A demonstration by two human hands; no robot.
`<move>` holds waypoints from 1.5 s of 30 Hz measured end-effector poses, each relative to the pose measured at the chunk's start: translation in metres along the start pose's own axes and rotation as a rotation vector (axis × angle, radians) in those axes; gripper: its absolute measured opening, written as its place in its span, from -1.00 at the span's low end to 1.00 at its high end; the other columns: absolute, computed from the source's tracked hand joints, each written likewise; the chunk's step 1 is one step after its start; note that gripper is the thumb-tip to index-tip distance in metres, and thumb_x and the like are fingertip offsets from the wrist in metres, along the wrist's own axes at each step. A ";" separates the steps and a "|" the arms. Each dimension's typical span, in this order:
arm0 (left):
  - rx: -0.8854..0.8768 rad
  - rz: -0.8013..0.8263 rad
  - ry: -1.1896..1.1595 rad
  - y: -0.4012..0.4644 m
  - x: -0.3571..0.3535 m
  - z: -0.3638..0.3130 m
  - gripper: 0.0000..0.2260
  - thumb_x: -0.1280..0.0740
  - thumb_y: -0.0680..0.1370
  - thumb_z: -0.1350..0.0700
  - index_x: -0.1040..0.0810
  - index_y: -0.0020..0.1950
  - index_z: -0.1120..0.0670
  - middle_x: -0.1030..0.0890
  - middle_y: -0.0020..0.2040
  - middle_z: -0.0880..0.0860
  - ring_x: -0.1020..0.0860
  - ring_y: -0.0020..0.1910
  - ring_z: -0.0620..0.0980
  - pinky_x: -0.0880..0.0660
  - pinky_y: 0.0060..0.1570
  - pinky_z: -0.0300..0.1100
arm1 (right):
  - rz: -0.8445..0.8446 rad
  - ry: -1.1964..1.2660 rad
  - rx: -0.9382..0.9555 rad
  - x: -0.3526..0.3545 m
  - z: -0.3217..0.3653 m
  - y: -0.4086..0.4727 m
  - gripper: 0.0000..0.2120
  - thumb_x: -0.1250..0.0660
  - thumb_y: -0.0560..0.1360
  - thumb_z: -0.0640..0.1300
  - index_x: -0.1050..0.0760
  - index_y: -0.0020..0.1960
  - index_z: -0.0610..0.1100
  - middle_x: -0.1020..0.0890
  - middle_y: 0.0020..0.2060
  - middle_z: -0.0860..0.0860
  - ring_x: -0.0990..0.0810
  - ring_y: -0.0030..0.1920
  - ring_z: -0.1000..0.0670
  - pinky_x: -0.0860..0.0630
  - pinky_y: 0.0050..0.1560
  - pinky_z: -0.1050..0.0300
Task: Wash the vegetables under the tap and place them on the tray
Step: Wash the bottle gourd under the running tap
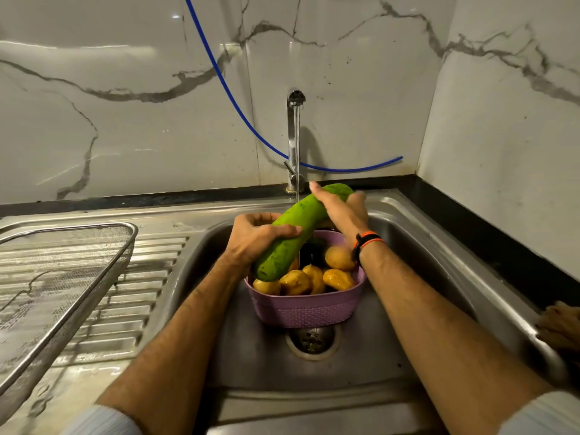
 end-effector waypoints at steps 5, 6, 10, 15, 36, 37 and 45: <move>0.051 -0.027 -0.028 0.000 0.004 0.001 -0.60 -0.65 0.27 0.06 -0.68 0.04 0.14 -0.73 -0.08 0.10 -0.71 -0.12 0.04 -0.67 -0.11 -0.06 | 0.114 -0.458 0.782 -0.007 0.043 -0.025 -0.31 -0.33 0.28 -0.04 -0.40 0.41 -0.12 -0.47 0.34 -0.08 -0.38 0.34 -0.07 -0.38 0.36 -0.06; 0.067 -0.029 -0.033 -0.001 0.005 0.002 -0.60 -0.65 0.27 0.06 -0.68 0.04 0.14 -0.73 -0.08 0.10 -0.72 -0.13 0.04 -0.67 -0.12 -0.06 | 0.209 -0.511 0.855 -0.013 0.045 -0.030 -0.33 -0.31 0.24 -0.06 -0.45 0.37 -0.09 -0.51 0.29 -0.05 -0.42 0.30 -0.04 -0.43 0.32 -0.06; 0.111 -0.059 -0.075 -0.002 0.006 0.003 -0.59 -0.65 0.27 0.04 -0.67 0.04 0.16 -0.72 -0.06 0.12 -0.71 -0.12 0.06 -0.67 -0.09 -0.03 | 0.426 -0.834 0.958 -0.036 0.037 -0.036 -0.28 -0.33 0.19 -0.05 -0.46 0.37 -0.03 -0.52 0.32 0.00 -0.40 0.36 -0.01 -0.26 0.47 -0.10; 0.172 -0.071 -0.114 0.001 0.008 0.009 -0.32 -0.68 0.18 -0.02 -0.54 0.19 0.22 -0.68 0.03 0.17 -0.71 -0.09 0.12 -0.67 -0.07 0.08 | 0.458 -1.028 1.023 -0.046 0.032 -0.038 -0.25 -0.51 0.20 -0.10 -0.44 0.39 -0.04 -0.52 0.33 -0.03 -0.40 0.39 -0.07 -0.05 0.52 -0.10; 0.039 0.112 -0.392 -0.004 -0.018 0.001 -0.40 -0.11 0.43 0.61 -0.47 0.36 0.16 -0.71 0.05 0.11 -0.69 -0.01 0.08 -0.54 0.18 0.11 | 0.143 -0.585 0.561 -0.026 0.030 -0.021 -0.28 -0.41 0.12 0.51 -0.60 0.17 0.18 -0.70 -0.04 0.18 -0.64 0.01 0.08 -0.59 0.06 0.02; 0.021 0.131 -0.370 -0.005 -0.021 0.000 -0.37 -0.12 0.43 0.61 -0.43 0.40 0.13 -0.69 0.07 0.12 -0.69 -0.03 0.07 -0.58 0.10 0.06 | 0.147 -0.554 0.522 -0.028 0.029 -0.020 -0.29 -0.38 0.10 0.54 -0.62 0.12 0.17 -0.70 -0.08 0.18 -0.64 -0.02 0.09 -0.59 0.03 0.02; -0.051 0.313 -0.236 -0.008 -0.041 -0.001 -0.10 -0.44 0.25 0.37 -0.32 0.47 -0.24 -0.66 0.14 0.15 -0.64 0.08 0.15 -0.62 0.03 0.13 | 0.167 -0.274 0.202 -0.024 0.009 -0.017 -0.49 -0.46 0.25 0.39 -0.67 -0.12 -0.04 -0.71 -0.22 0.06 -0.68 -0.13 0.02 -0.64 -0.05 0.03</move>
Point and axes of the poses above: each hand's wrist, its own y-axis towards the middle knuckle, its own x-axis out of the back of the hand, z = x × y, the point moved 7 cm from there along y, towards the middle knuckle
